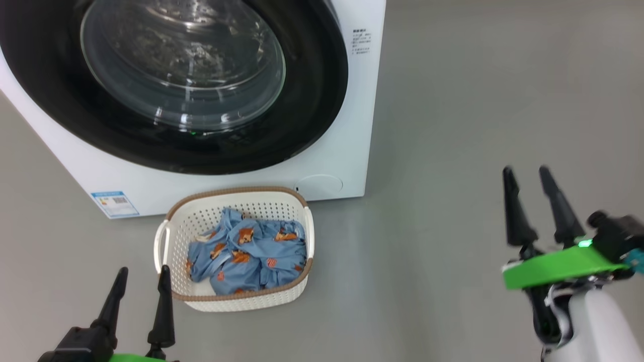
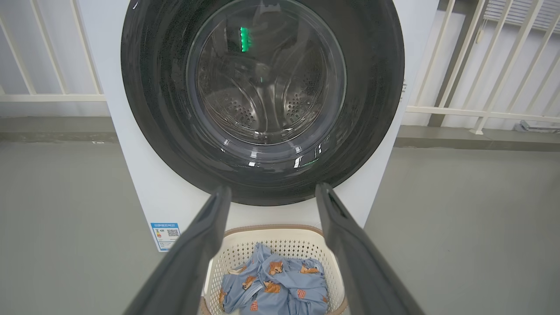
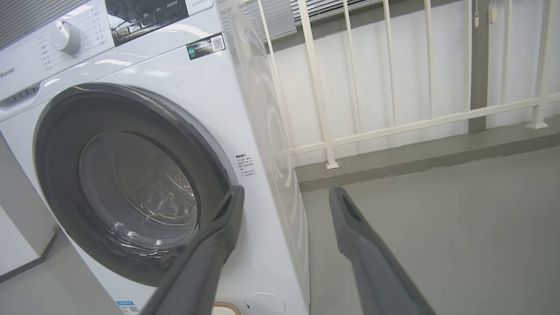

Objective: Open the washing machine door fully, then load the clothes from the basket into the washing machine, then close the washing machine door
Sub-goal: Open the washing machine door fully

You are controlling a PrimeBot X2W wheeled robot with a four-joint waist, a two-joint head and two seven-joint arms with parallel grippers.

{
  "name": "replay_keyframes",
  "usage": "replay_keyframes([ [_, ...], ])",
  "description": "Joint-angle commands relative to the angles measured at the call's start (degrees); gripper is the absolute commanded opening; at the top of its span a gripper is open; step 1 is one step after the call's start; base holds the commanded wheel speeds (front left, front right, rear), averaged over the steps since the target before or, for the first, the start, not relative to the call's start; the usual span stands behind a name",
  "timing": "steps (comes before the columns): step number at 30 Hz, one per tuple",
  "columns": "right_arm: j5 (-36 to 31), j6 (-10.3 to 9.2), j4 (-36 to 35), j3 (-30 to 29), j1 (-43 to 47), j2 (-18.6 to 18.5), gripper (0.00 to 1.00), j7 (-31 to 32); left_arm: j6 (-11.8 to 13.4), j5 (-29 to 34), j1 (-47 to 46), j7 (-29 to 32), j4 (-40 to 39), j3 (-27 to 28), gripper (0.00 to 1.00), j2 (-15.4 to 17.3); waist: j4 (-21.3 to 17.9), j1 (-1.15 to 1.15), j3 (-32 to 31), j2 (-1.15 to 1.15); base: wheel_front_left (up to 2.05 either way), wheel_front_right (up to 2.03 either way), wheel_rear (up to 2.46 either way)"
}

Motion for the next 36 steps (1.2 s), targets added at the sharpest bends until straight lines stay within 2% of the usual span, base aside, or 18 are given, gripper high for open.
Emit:
replay_keyframes([
  [1,2.8,-0.08,-1.9,0.8,-3.2,-0.4,1.0,-0.7,-0.2,-0.2,-1.2,-0.7,-1.5,1.6,1.0,0.9,0.4,0.0,1.0,0.0,0.0,0.0,0.0],
  [9,14.5,-0.08,-0.5,-1.5,-7.9,-1.7,1.0,-0.7,-0.2,-0.3,-2.3,-0.7,-2.0,1.4,1.0,0.9,1.4,0.0,4.0,0.0,0.0,0.0,0.0],
  [15,29.2,-0.08,2.2,-2.9,-12.7,-2.1,1.0,1.5,-0.2,-0.8,-3.7,-0.7,-1.9,0.2,1.0,0.9,2.3,0.0,7.1,0.0,0.0,0.0,0.0],
  [16,31.8,-0.08,2.5,-3.2,-13.6,-2.2,0.76,2.2,-0.2,-0.9,-3.9,-0.7,-1.8,0.1,1.0,0.9,2.4,0.0,7.7,0.0,0.0,0.0,0.0],
  [17,34.3,-0.08,3.0,-3.9,-14.5,-2.3,0.35,3.0,-0.2,-1.0,-4.2,-0.7,-1.8,-0.1,1.0,0.9,2.6,0.0,8.2,0.0,0.0,0.0,0.0],
  [18,36.3,-0.08,3.3,-4.4,-15.6,-2.7,0.0,3.6,-0.2,-1.1,-4.6,-0.7,-1.8,-0.3,1.0,0.9,2.8,0.0,8.8,0.0,0.0,0.0,0.0],
  [26,46.9,-0.08,6.5,-6.6,-22.9,-5.7,0.0,9.6,-0.2,-2.0,-7.1,-0.7,-2.1,-1.6,1.0,0.9,4.8,0.0,13.2,0.0,0.0,0.0,0.0],
  [31,54.2,-0.08,10.7,-7.8,-29.7,-6.7,0.0,18.8,0.0,-2.8,-9.4,-0.7,-2.9,-3.0,1.0,0.9,6.4,0.0,16.6,0.0,0.0,0.0,0.0],
  [36,57.5,-0.08,14.5,-8.1,-36.3,-7.6,0.0,27.0,0.3,-3.4,-11.6,-0.7,-3.7,-4.5,1.0,0.9,7.8,0.0,19.1,0.0,0.0,0.0,0.0],
])
